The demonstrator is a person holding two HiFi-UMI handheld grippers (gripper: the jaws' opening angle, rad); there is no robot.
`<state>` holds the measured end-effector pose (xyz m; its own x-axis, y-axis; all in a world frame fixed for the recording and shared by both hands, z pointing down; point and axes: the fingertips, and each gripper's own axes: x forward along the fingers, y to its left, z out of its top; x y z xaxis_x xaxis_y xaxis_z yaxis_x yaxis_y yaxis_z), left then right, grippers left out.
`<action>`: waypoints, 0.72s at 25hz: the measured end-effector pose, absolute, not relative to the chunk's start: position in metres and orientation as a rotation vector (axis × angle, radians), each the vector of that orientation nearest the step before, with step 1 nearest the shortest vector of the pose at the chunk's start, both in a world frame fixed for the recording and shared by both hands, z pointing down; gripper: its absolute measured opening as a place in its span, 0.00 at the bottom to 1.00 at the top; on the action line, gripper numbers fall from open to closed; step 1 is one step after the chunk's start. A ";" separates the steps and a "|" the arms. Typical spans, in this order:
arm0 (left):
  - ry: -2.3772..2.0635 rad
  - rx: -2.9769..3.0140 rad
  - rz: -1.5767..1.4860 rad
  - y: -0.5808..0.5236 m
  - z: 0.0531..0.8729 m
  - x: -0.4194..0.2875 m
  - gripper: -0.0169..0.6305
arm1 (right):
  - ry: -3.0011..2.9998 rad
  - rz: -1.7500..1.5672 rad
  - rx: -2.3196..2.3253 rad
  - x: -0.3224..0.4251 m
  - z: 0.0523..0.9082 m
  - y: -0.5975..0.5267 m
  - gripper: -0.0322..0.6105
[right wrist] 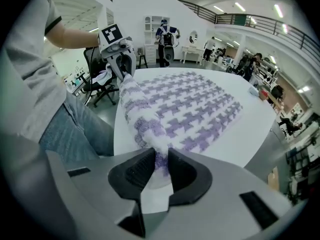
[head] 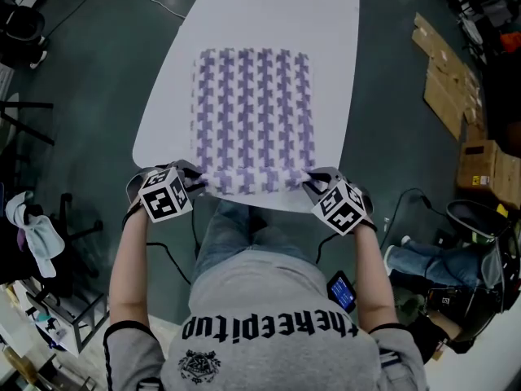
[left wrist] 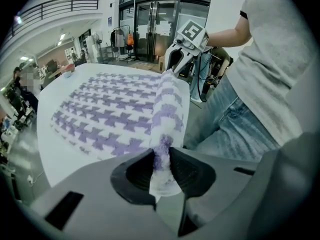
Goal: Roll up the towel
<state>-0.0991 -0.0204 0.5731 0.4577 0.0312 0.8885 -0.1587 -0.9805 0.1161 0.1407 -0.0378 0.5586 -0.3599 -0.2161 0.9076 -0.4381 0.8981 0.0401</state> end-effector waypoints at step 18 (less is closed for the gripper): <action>-0.089 2.509 1.642 -0.078 0.604 -0.102 0.16 | -1.842 0.159 0.559 0.134 0.592 -0.096 0.17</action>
<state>-0.1024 -0.0779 0.6043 0.4018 0.0276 0.9153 -0.1268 -0.9882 0.0854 0.1338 -0.0961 0.5922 -0.2392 -0.2967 0.9245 -0.4507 0.8773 0.1649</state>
